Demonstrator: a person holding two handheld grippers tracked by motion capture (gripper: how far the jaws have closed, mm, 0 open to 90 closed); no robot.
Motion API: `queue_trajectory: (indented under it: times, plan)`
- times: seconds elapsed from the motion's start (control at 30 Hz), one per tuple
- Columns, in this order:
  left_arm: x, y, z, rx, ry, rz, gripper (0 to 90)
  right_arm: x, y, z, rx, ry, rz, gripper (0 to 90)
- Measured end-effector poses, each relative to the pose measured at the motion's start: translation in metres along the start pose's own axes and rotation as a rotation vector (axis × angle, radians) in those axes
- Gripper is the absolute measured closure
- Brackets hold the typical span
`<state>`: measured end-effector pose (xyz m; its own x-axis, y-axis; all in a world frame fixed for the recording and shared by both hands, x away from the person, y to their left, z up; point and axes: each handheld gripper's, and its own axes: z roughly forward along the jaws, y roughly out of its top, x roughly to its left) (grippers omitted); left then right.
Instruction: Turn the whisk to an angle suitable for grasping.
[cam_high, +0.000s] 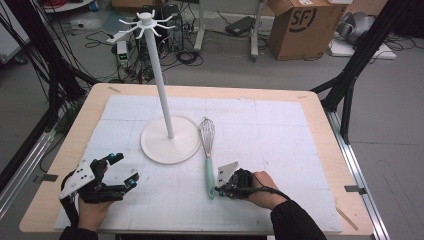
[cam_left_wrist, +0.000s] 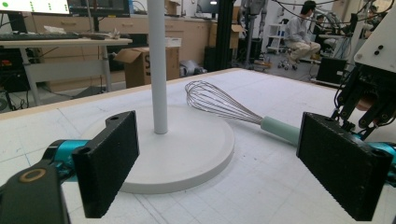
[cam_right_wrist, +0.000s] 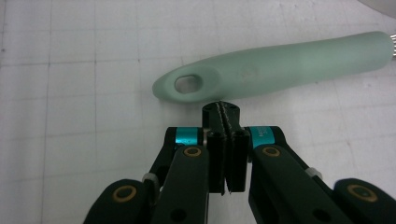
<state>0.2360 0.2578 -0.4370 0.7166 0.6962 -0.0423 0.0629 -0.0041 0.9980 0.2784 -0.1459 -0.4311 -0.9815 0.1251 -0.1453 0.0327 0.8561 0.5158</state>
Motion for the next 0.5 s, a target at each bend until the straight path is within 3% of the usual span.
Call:
queue_trajectory:
  times: [0.43,0.5]
  plan:
    - [0.000,0.000,-0.001,-0.003,-0.001,0.001,13.6,-0.003,0.038,0.022,-0.002,0.051,-0.070,89.2]
    - [0.000,0.000,-0.001,-0.004,-0.001,0.001,13.6,-0.005,0.043,0.025,-0.001,0.066,-0.062,89.2]
